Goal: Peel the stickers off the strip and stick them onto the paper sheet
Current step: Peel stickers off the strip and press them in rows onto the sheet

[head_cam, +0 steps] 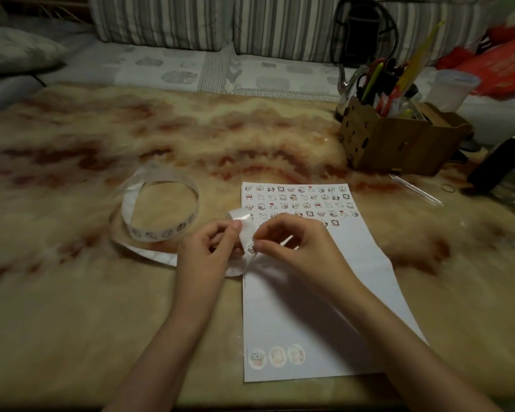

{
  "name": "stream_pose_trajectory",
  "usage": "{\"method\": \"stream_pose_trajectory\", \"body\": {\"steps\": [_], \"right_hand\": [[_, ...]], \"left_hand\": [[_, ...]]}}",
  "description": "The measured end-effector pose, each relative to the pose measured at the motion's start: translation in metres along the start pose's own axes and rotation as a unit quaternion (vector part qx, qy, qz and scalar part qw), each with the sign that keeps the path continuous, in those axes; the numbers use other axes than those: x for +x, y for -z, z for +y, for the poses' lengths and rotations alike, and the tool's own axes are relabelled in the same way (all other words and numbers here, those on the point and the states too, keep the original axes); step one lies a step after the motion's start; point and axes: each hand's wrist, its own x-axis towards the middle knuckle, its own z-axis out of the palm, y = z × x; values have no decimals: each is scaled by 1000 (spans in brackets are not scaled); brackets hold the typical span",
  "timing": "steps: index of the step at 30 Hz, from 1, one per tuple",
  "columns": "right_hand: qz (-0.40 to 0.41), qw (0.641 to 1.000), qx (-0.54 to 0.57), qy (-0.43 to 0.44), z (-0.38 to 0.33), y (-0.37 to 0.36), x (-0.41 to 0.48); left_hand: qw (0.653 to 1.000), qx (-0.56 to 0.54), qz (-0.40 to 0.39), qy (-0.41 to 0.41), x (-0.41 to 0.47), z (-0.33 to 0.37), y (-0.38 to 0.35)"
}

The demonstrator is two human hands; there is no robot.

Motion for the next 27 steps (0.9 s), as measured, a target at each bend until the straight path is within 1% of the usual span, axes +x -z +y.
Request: {"method": "stream_pose_trajectory", "body": {"steps": [5, 9, 18, 24, 27], "right_hand": [[16, 1000, 22, -7, 1, 1, -3], [23, 999, 37, -9, 4, 1, -4], [30, 1000, 6, 1, 5, 1, -5], [27, 997, -65, 27, 9, -1, -10], [19, 997, -57, 46, 7, 2, -13]], "left_hand": [[1000, -9, -5, 2, 1, 0, 0], [999, 19, -39, -21, -1, 0, 0], [997, 43, -50, -32, -3, 0, 1], [996, 67, -46, -28, -2, -4, 1], [996, 75, -34, -22, -3, -3, 0]]}}
